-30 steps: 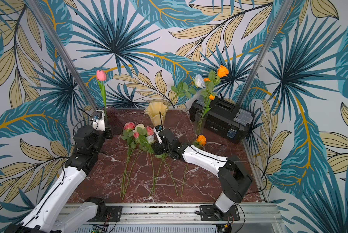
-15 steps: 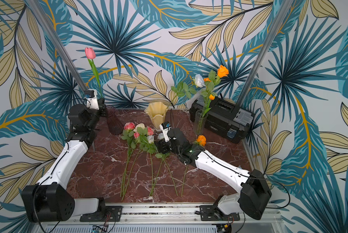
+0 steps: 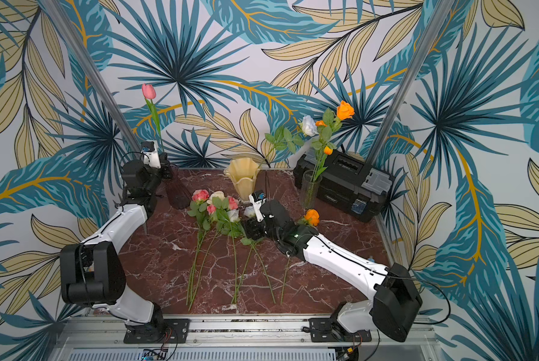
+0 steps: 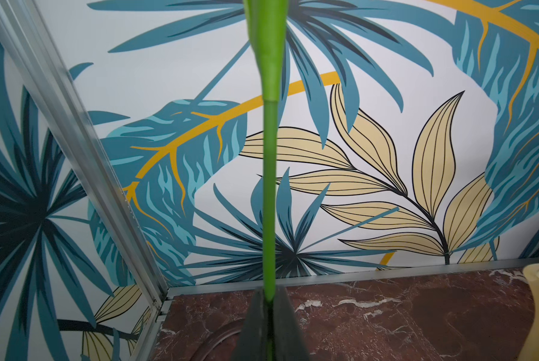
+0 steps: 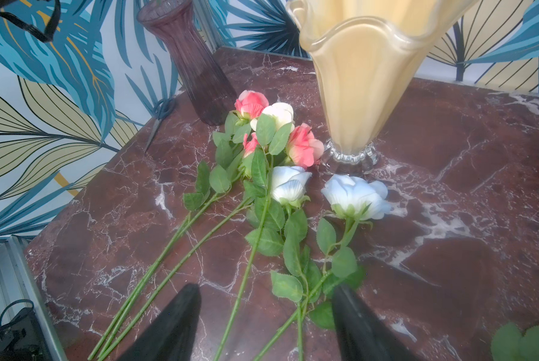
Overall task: Arrange the flowers in different vases according to their variety
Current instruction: Place the flower at the center of the board, then insert the flower into the vase.
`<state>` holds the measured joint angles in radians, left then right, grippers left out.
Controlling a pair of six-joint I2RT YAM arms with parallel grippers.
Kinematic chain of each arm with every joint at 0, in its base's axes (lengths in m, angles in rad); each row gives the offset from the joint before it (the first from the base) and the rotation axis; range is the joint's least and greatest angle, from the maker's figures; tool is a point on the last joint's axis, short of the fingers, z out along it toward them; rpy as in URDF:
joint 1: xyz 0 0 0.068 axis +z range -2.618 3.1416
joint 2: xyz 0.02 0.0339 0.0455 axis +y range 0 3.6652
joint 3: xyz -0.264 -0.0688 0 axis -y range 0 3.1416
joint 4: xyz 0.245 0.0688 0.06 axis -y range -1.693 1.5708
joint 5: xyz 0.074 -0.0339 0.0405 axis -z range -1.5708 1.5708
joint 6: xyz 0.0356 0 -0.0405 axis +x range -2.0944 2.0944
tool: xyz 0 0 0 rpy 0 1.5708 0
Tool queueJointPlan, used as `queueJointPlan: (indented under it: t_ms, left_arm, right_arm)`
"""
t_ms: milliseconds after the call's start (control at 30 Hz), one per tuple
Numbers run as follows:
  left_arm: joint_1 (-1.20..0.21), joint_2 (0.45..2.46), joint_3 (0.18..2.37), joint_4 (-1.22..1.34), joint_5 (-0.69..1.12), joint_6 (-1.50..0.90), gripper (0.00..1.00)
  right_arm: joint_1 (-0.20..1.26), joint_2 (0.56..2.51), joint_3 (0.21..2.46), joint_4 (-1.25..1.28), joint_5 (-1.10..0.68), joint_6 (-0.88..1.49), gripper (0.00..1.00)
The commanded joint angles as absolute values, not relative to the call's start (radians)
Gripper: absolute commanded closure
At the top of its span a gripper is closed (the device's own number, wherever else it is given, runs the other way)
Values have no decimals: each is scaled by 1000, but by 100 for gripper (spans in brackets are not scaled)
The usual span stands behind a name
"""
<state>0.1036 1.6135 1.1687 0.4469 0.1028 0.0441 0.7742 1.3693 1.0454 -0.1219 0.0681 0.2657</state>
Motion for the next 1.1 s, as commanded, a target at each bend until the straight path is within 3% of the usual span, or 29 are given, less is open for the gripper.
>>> queueJointPlan:
  t_ms: [0, 300, 333, 400, 500, 533, 567, 1067]
  left_arm:
    - [134, 1645, 1143, 553, 81, 33, 100]
    - [140, 1688, 1097, 565, 77, 6, 100]
    - [140, 1682, 1089, 565, 69, 5, 95]
    - [140, 1672, 1078, 566, 54, 5, 70]
    - [140, 1656, 1068, 568, 31, -2, 20]
    - [140, 1651, 1068, 568, 25, -8, 7]
    - [140, 1647, 1068, 568, 22, -10, 0]
    - [91, 1390, 1013, 377, -94, 34, 0]
  right_arm:
    - [779, 1347, 1052, -157, 84, 276, 29]
    - [779, 1350, 1056, -158, 91, 283, 29]
    - [779, 1353, 1057, -155, 89, 283, 29]
    - [779, 1359, 1058, -152, 86, 285, 29]
    - [779, 1365, 1055, -141, 81, 287, 29]
    - [781, 1366, 1054, -138, 80, 288, 29]
    - [780, 1367, 1054, -138, 79, 288, 28]
    - [778, 1391, 1035, -155, 62, 307, 28]
